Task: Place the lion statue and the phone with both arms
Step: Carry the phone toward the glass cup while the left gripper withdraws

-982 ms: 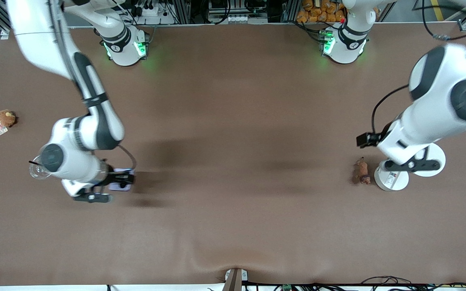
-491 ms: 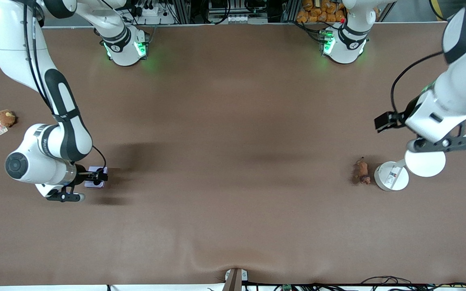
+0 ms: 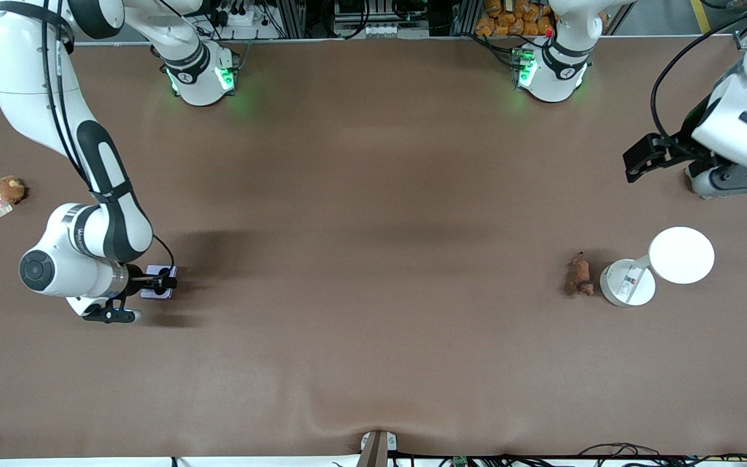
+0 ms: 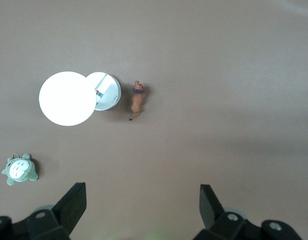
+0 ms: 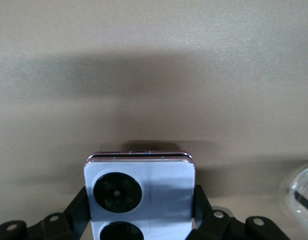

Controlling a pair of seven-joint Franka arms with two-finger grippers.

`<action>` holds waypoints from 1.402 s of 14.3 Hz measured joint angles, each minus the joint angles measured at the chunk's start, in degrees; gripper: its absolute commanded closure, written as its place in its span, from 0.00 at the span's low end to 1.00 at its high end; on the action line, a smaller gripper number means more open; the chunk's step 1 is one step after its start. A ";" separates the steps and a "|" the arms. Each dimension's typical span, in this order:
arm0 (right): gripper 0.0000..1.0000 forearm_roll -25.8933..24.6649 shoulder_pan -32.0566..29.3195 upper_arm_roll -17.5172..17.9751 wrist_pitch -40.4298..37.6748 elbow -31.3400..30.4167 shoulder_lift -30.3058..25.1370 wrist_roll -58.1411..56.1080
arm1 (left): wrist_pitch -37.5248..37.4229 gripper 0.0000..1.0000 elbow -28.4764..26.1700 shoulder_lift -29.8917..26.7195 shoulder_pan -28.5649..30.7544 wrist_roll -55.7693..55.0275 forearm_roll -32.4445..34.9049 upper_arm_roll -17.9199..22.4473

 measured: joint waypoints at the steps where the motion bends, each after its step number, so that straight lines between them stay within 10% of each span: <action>1: 0.92 0.00 -0.24 0.00 0.00 0.00 0.08 -0.63 | -0.19 0.00 -0.22 -0.98 -3.21 0.53 -1.75 4.45; 6: 0.88 0.00 -0.67 0.00 0.00 -0.01 0.37 -1.02 | -2.36 0.00 -5.46 -7.22 -14.52 5.90 -7.27 20.51; 20: 0.75 -0.02 -1.44 -0.08 0.03 -0.01 0.59 -2.74 | -2.48 0.00 -11.50 -11.06 -14.59 6.53 -6.80 21.75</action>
